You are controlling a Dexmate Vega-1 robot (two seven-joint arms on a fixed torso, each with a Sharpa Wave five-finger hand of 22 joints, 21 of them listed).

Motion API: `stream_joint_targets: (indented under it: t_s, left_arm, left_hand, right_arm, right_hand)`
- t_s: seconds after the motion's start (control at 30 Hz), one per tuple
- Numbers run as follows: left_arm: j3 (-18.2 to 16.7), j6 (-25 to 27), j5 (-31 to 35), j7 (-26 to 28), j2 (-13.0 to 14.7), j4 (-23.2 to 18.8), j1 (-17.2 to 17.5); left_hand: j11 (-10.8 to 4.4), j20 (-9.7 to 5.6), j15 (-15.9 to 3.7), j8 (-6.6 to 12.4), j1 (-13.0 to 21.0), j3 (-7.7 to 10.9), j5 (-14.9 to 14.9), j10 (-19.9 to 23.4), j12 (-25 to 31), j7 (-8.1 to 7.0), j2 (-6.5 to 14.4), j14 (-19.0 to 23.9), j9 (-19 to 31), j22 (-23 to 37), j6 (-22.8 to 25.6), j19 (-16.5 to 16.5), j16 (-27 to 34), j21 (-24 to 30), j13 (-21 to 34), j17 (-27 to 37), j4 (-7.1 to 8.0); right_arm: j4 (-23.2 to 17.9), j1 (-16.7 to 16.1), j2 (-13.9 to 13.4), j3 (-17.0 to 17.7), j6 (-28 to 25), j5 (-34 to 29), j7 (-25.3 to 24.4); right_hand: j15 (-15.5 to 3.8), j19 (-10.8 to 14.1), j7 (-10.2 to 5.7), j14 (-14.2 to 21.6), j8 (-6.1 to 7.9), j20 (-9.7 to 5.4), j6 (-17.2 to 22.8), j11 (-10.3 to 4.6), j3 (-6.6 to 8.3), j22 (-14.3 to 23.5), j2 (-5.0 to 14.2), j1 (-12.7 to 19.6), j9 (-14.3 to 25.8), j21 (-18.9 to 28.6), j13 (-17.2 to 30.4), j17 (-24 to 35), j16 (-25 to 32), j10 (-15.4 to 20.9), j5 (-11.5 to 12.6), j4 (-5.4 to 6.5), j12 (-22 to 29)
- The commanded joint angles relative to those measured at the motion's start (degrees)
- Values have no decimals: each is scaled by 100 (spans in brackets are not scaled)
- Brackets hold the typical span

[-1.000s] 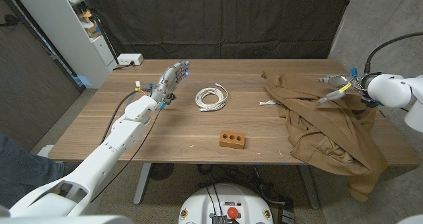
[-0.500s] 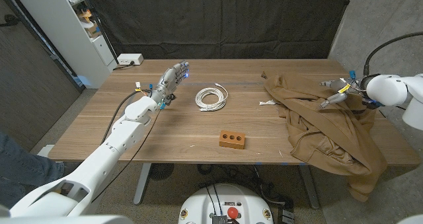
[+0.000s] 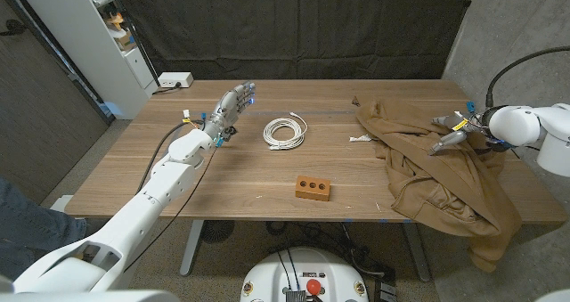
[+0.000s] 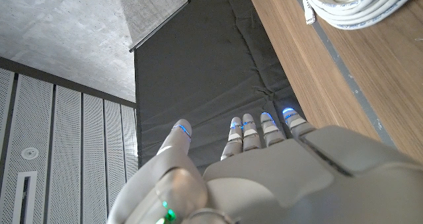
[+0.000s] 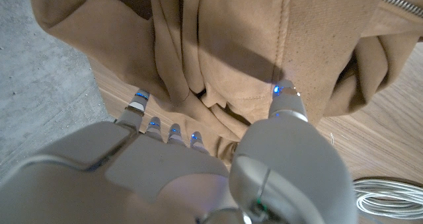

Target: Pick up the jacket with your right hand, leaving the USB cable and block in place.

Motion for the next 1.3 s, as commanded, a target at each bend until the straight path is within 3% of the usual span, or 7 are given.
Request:
stream_joint_targets:
  t_s: [0.03,0.43,1.07,1.3]
  left_arm:
    - [28,82,29,14,7,-17,-29]
    - [45,163,68,65,34,-118,-31]
    - [49,264,103,144,68,-233,-6]
    - [51,280,96,145,71,-231,10]
  left_hand:
    - [-11,55,33,12,2,7,-15,-11,-16,7,-6,13,12,18,47,-23,-5,13,18,14,18]
    - [17,50,43,8,-1,8,-15,-4,-14,9,-6,3,12,19,45,-29,-8,13,19,15,19]
    - [38,46,78,6,-5,9,-15,-39,-27,18,-7,-23,13,20,51,-36,-16,14,19,17,22]
    - [29,46,83,3,-7,10,-14,-34,-24,15,-7,-24,13,20,45,-42,-14,14,19,18,23]
  right_arm:
    - [-32,448,-124,-683,-101,197,-293]
    - [52,1099,-8,-1411,0,292,-466]
    - [304,1404,227,-1904,88,414,-587]
    - [379,1255,230,-1929,46,621,-826]
  right_hand:
    - [32,55,26,-279,6,14,-109,40,-20,35,-6,35,-1,67,4,14,31,-381,41,11,-3]
    - [26,154,25,-223,18,10,-136,30,-40,43,7,61,2,102,4,14,52,-368,58,13,12]
    - [-16,355,-10,-90,49,6,-143,1,-68,52,44,126,7,157,8,17,98,-306,94,13,47]
    - [-12,481,-32,15,75,10,-103,-6,-90,53,56,164,9,182,11,18,130,-200,112,12,89]
